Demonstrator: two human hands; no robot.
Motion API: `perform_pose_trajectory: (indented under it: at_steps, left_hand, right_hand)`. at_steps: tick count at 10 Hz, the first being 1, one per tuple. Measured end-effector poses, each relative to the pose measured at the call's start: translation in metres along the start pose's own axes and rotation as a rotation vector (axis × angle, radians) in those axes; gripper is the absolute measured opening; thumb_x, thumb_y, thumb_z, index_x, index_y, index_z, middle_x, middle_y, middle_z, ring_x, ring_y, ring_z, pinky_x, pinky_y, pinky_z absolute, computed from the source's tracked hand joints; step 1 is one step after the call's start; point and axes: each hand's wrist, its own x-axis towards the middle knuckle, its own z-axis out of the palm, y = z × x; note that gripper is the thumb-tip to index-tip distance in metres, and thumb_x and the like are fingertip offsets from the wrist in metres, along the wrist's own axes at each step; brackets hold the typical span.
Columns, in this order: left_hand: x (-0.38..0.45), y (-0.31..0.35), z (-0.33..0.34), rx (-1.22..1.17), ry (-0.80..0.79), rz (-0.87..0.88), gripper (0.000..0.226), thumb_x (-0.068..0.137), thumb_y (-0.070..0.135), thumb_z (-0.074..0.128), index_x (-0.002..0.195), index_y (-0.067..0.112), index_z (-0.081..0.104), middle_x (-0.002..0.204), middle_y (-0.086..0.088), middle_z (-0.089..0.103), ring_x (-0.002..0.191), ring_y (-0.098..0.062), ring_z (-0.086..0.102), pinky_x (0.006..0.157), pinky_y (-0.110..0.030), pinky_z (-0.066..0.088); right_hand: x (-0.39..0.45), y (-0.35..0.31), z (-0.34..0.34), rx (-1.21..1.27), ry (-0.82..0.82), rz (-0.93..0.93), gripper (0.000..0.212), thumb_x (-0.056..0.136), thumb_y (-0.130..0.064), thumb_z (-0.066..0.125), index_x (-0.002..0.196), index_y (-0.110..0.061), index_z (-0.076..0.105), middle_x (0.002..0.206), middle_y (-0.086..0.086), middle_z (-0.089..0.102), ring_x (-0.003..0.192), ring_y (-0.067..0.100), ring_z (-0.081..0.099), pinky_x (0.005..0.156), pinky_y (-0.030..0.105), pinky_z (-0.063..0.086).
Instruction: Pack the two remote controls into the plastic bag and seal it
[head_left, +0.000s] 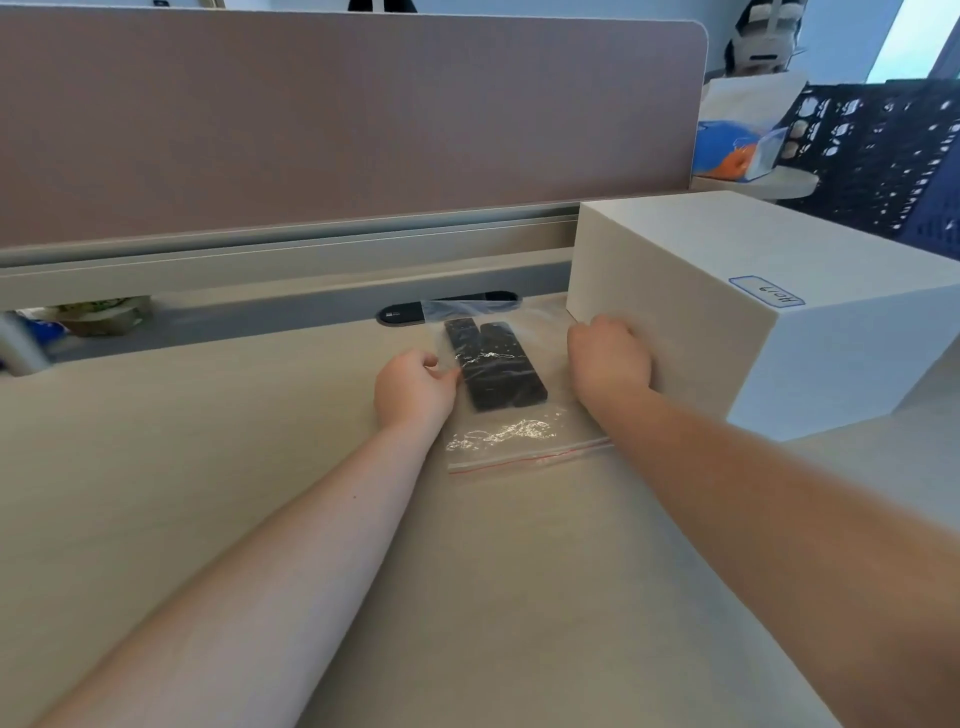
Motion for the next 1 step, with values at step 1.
perform_pose_trajectory:
  at_steps: [1]
  left_hand:
    - [-0.0106, 0.0004, -0.0054, 0.003, 0.004, 0.006, 0.039, 0.084, 0.032, 0.066, 0.117, 0.011, 0.062, 0.108, -0.007, 0.071, 0.108, -0.027, 0.060, 0.089, -0.031, 0.046]
  right_hand:
    - [-0.0093, 0.0048, -0.0003, -0.037, -0.018, -0.045, 0.037, 0.089, 0.005, 0.043, 0.124, -0.004, 0.052, 0.125, 0.018, 0.051, 0.117, 0.035, 0.047, 0.085, 0.045, 0.051]
